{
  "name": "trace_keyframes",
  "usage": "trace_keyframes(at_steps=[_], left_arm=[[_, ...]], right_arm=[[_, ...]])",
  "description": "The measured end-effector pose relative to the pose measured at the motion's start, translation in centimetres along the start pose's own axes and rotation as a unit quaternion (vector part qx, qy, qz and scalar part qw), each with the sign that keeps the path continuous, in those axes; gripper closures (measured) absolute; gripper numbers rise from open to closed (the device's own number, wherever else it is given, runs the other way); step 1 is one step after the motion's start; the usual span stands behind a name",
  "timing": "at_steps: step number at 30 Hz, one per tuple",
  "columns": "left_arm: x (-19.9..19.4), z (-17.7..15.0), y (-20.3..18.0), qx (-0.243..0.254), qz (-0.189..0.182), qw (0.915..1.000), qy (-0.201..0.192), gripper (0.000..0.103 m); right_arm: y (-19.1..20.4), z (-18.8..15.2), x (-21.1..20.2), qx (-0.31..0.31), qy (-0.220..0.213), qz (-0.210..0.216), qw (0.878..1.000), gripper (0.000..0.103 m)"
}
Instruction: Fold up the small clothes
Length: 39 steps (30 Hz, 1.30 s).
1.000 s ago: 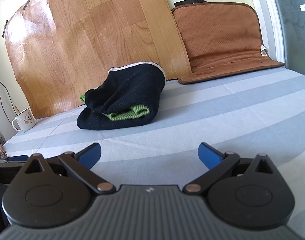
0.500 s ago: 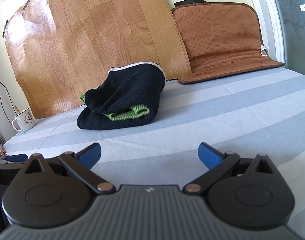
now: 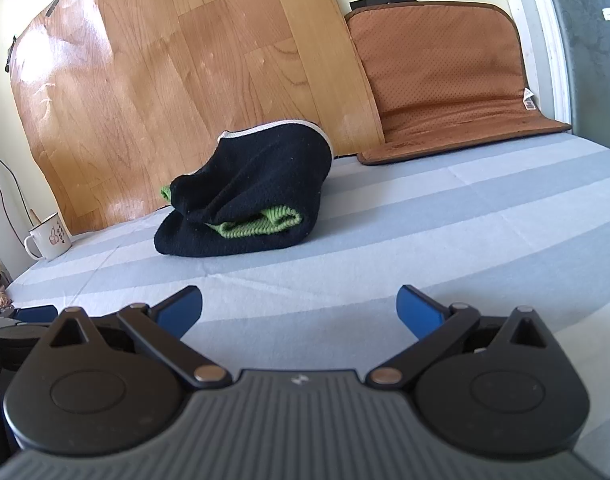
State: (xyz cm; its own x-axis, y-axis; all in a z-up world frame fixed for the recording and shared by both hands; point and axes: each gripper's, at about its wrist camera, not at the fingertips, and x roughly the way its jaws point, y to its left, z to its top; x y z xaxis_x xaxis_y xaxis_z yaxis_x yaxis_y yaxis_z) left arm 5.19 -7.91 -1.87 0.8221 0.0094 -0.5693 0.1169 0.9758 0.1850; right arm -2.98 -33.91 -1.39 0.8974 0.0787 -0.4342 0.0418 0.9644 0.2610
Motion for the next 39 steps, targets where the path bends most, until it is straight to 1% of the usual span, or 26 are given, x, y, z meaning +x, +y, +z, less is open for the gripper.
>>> trace_keyframes(at_steps=[14, 39], left_arm=[[0.24, 0.01, 0.05, -0.002, 0.0, 1.0, 0.007, 0.0], [0.25, 0.04, 0.08, -0.001, 0.001, 1.0, 0.008, 0.0]], right_arm=[[-0.04, -0.01, 0.0, 0.0, -0.001, 0.0, 1.0, 0.0], [-0.08, -0.03, -0.08, 0.0, -0.001, 0.001, 1.0, 0.0]])
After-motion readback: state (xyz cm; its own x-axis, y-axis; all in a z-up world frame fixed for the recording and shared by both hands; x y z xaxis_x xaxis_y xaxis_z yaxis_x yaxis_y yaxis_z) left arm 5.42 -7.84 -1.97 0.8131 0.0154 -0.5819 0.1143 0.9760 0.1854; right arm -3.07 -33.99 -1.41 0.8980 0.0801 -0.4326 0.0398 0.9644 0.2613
